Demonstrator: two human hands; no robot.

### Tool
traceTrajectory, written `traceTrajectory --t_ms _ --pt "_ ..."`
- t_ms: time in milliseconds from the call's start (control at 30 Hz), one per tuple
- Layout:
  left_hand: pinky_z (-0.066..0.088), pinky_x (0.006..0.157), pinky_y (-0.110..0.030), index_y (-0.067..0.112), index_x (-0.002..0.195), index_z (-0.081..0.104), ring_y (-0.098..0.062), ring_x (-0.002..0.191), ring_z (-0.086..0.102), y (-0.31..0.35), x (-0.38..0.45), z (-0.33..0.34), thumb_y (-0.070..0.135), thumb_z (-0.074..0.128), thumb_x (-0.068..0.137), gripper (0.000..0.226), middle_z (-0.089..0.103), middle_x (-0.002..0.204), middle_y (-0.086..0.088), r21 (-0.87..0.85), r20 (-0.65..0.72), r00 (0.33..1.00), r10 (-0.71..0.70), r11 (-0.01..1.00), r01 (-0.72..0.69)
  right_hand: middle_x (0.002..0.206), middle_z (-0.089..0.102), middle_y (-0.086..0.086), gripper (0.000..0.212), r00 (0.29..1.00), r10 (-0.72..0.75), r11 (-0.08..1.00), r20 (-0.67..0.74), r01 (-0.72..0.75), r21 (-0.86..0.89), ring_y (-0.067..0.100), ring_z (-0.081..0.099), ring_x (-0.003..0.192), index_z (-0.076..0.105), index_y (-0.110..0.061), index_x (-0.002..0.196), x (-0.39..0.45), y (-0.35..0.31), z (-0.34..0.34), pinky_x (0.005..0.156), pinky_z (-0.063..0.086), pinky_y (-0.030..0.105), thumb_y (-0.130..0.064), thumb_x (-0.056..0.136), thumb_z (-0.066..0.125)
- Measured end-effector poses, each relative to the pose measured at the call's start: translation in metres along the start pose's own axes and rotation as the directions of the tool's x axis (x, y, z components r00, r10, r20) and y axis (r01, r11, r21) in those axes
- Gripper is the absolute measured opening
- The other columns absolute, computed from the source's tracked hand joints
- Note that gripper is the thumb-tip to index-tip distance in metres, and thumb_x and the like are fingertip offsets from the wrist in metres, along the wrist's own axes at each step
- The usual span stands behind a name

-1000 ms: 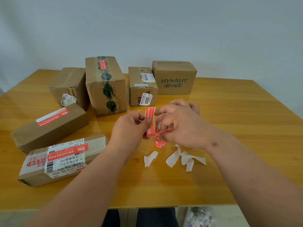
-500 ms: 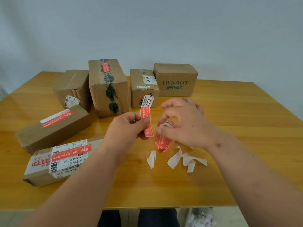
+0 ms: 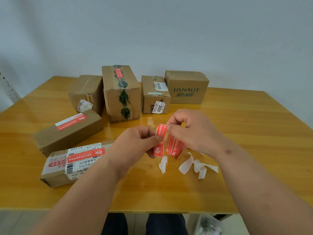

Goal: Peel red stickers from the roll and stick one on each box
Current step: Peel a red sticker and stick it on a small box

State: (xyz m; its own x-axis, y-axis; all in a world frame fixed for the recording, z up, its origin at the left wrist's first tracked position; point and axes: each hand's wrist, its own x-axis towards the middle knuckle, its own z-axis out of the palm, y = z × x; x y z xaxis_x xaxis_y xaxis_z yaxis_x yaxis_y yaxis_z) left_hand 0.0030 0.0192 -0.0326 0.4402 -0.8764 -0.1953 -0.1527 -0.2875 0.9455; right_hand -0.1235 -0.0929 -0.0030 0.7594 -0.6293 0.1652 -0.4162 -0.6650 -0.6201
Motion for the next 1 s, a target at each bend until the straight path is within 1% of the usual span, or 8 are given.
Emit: traceTrajectory --t_ms 67,133,200,267,567,700,867,1000 --pt "0.044 0.065 -0.018 0.028 0.095 0.062 -0.002 0.074 0.063 -0.002 -0.002 0.002 0.041 0.064 0.089 0.013 0.069 0.082 0.01 0.19 -0.144 0.987 0.077 0.981 -0.049 0.079 0.065 -0.019 0.017 1.0 0.014 1.0 -0.023 -0.014 0.012 0.0 0.061 0.076 0.065 -0.014 0.073 -0.002 -0.002 0.001 0.07 0.046 0.024 -0.022 0.086 0.059" --pt "0.04 0.063 -0.014 0.032 0.094 0.055 0.0 0.083 0.055 -0.003 -0.007 0.004 0.04 0.069 0.084 0.019 0.058 0.088 0.016 0.356 -0.337 0.898 0.282 0.922 -0.156 0.077 0.065 -0.017 0.019 0.997 0.022 0.999 -0.068 -0.02 0.025 0.001 0.06 0.073 0.064 -0.016 0.069 -0.003 -0.005 0.005 0.071 0.045 0.026 -0.022 0.086 0.059" --pt "0.039 0.064 -0.012 0.034 0.088 0.054 0.001 0.084 0.052 0.0 -0.012 0.004 0.031 0.072 0.083 0.019 0.054 0.086 0.02 0.433 -0.367 0.807 0.462 0.853 -0.292 0.072 0.063 -0.014 0.018 0.995 0.032 0.999 -0.096 -0.028 0.035 0.003 0.057 0.067 0.065 -0.017 0.068 -0.003 -0.01 0.009 0.069 0.042 0.028 -0.023 0.085 0.06" --pt "0.039 0.063 -0.009 0.036 0.084 0.058 0.003 0.084 0.053 0.003 -0.015 0.005 0.024 0.07 0.085 0.018 0.054 0.082 0.022 0.463 -0.31 0.798 0.517 0.815 -0.349 0.067 0.062 -0.014 0.017 0.995 0.037 0.999 -0.096 -0.034 0.035 0.001 0.054 0.061 0.067 -0.016 0.07 -0.003 -0.014 0.013 0.069 0.036 0.025 -0.022 0.084 0.06" --pt "0.049 0.063 -0.012 0.031 0.087 0.072 0.004 0.074 0.061 -0.001 -0.015 -0.003 0.025 0.07 0.087 0.007 0.069 0.074 0.015 0.164 -0.303 0.889 0.345 0.937 -0.308 0.051 0.056 -0.013 0.018 0.997 0.037 0.988 -0.069 -0.026 0.154 0.003 0.042 0.044 0.071 -0.014 0.072 -0.006 -0.022 0.012 0.043 0.033 0.011 -0.016 0.086 0.06" --pt "0.048 0.059 -0.007 0.028 0.086 0.074 0.003 0.072 0.062 0.001 -0.015 -0.005 0.025 0.071 0.086 0.005 0.07 0.073 0.017 0.092 -0.291 0.9 0.324 0.946 -0.311 0.049 0.055 -0.01 0.021 0.999 0.026 0.981 -0.044 -0.017 0.195 0.009 0.042 0.048 0.07 -0.021 0.07 -0.006 -0.022 0.011 0.043 0.033 0.018 -0.019 0.088 0.06" --pt "0.047 0.059 -0.006 0.026 0.087 0.075 0.004 0.072 0.064 0.001 -0.014 -0.007 0.024 0.071 0.085 0.005 0.071 0.073 0.017 0.042 -0.29 0.909 0.299 0.953 -0.3 0.074 0.069 0.007 0.019 0.999 -0.013 0.982 -0.033 0.019 0.186 0.031 0.054 0.061 0.07 -0.025 0.075 -0.005 -0.021 0.012 0.05 0.041 0.026 -0.024 0.091 0.06" --pt "0.048 0.059 -0.006 0.028 0.087 0.075 0.004 0.073 0.064 0.001 -0.014 -0.008 0.025 0.071 0.085 0.005 0.071 0.074 0.018 0.036 -0.281 0.914 0.293 0.955 -0.295 0.078 0.069 0.001 0.018 0.999 -0.026 0.986 -0.034 0.031 0.163 0.027 0.061 0.073 0.069 -0.025 0.075 -0.002 -0.02 0.014 0.057 0.045 0.021 -0.025 0.091 0.06"
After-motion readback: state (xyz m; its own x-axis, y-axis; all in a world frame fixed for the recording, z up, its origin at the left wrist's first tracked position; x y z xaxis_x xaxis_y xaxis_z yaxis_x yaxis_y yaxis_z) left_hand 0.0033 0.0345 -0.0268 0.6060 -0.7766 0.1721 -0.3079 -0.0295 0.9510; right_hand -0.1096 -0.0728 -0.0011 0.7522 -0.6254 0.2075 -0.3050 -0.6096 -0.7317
